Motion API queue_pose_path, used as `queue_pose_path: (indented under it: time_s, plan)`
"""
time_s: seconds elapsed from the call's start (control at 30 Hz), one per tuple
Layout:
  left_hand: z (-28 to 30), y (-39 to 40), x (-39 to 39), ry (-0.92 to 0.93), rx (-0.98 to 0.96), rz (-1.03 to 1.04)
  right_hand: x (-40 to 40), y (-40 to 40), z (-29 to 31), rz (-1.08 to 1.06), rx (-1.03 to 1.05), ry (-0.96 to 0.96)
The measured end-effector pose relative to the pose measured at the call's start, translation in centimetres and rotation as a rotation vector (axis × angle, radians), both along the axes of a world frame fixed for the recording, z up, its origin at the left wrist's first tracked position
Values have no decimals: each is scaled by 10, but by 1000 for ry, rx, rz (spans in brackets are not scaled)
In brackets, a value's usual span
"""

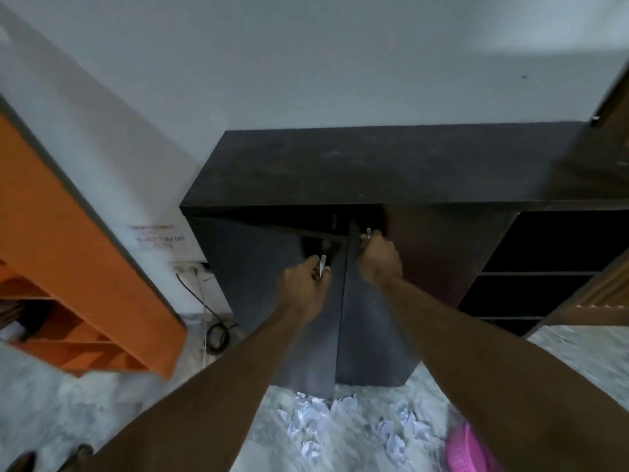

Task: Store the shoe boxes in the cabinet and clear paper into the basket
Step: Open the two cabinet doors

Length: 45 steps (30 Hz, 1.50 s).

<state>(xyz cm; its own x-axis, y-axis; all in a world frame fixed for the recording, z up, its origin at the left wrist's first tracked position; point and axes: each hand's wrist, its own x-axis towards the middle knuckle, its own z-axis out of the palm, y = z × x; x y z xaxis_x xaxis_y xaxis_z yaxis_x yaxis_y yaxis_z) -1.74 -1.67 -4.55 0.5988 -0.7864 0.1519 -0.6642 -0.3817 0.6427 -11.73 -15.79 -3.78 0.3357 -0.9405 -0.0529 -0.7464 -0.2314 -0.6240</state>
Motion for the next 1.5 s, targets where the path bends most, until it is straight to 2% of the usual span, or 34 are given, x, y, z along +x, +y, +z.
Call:
queue_pose_path:
  time_s: [0.1,0.23,0.33,0.5,0.6,0.73,0.97,1.17,1.33,1.5]
  plan:
    - [-2,18,-15,-46,10,42,-5,-3,4,17,37,-9]
    - [-15,58,-33,-14,-131,70,-7,-2,0,37,35,-45]
    - [-22,97,-36,-29,-168,74,-11,0,3,73,26,-53]
    - [-26,160,-32,-23,-111,160,-16,7,8,75,39,-44]
    - [-20,194,-28,-96,-80,251,-23,22,2,48,-5,-36]
    - [-8,226,-14,-66,-17,302,-43,42,-2,70,-67,-13]
    - [3,256,15,43,116,301,-77,87,-1,10,-75,-13]
    - [5,268,24,77,93,272,-136,135,-13,-51,-124,-119]
    - [3,271,28,-36,84,238,-200,160,-16,-42,-87,-163]
    - [3,278,35,-111,148,193,-241,165,-21,-203,-48,-124]
